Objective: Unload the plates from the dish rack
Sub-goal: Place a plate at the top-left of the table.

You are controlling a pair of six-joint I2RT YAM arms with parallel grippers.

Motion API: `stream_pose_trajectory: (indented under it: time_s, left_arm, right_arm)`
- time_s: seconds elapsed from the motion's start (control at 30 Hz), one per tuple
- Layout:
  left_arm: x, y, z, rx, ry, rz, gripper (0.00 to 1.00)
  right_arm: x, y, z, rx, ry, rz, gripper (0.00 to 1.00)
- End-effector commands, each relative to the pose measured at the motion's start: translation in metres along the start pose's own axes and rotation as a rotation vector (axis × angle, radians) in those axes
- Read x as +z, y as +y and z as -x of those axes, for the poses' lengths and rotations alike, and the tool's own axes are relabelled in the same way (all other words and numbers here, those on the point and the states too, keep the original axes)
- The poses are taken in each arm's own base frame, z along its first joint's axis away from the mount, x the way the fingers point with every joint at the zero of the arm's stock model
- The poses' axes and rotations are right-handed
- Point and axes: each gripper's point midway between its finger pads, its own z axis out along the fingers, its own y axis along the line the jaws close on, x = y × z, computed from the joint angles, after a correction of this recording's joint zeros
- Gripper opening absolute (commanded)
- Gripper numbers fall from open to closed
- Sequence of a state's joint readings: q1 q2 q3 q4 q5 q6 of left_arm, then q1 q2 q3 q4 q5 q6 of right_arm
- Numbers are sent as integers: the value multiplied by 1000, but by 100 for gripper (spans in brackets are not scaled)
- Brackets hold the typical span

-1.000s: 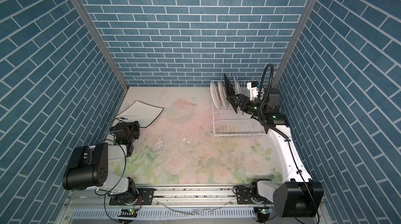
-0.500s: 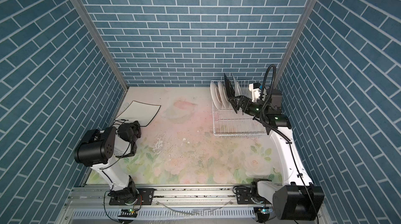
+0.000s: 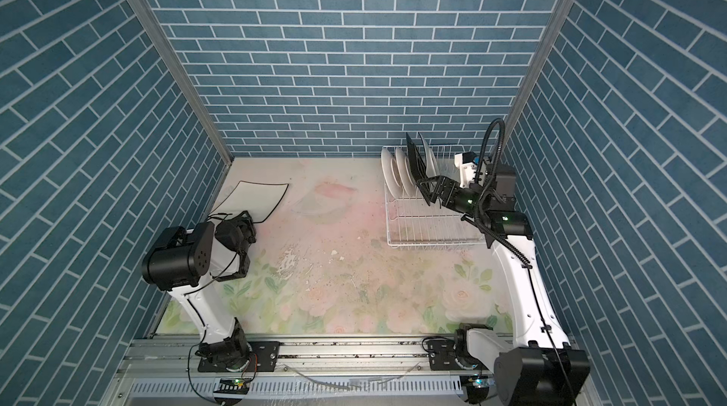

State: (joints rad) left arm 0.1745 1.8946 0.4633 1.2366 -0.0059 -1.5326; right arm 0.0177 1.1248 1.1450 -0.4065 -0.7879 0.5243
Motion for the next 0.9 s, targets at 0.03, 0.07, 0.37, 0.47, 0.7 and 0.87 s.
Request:
stream_pose_trajectory:
  time_s: [0.03, 0.07, 0.37, 0.47, 0.7, 0.87]
  left_arm:
    - [6, -29, 0, -2, 7, -80, 44]
    - [6, -27, 0, 0, 10, -73, 44]
    - [8, -17, -8, -5, 44, -31, 60]
    - [6, -13, -8, 0, 46, 4, 68]
    - [-4, -8, -11, 68, 67, 143, 84]
    - [-9, -2, -12, 75, 81, 215, 91]
  right_arm:
    - [-5, -9, -12, -19, 18, -34, 98]
    - [-5, -9, -13, -18, 19, -37, 98]
    - [-9, -10, -15, -22, 19, -49, 98]
    - [-11, -10, -15, -24, 18, -51, 98]
    - [-11, -13, -14, -21, 19, -56, 98]
    - [-11, -15, -13, -19, 16, -61, 98]
